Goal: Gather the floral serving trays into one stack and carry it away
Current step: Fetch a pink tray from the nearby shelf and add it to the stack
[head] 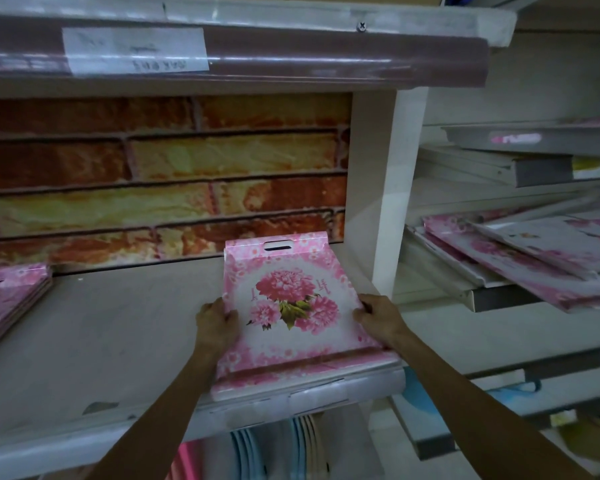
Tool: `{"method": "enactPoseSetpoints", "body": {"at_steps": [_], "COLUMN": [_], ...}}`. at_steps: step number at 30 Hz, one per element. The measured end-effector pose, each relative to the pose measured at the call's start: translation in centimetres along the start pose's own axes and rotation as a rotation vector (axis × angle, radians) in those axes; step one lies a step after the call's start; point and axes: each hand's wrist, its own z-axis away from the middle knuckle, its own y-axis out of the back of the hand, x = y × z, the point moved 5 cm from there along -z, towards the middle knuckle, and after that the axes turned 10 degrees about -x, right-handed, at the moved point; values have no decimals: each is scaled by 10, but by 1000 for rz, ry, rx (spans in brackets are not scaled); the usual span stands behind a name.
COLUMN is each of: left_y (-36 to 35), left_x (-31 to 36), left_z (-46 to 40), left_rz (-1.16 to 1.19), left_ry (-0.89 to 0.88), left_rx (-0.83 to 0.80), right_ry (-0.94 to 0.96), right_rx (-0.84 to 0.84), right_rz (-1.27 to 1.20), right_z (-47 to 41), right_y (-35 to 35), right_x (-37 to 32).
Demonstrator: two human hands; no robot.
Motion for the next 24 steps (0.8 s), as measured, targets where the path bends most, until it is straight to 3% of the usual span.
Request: {"method": "enactPoseSetpoints", "body": {"at_steps": [5,9,13,19,24], "left_y": [-3,2,19,27,10], "left_x": [-14,-16,4,103,197], "left_z": [-8,-8,-13,0,34], "left_rz": [-8,-4,-92,356,559], "left_ry": [44,0,-116,-376,-598], "left_rx": [-17,-73,25,109,-26], "right_ry": [11,29,122,277,341], "right_rx": [-21,74,162,365,483], "right_rz": [25,-45,-29,-153,-132], "right_z": [2,10,26,72,112], "right_y": [0,17,49,114,164], "right_x": [0,-11,-29,-47,-32]}}
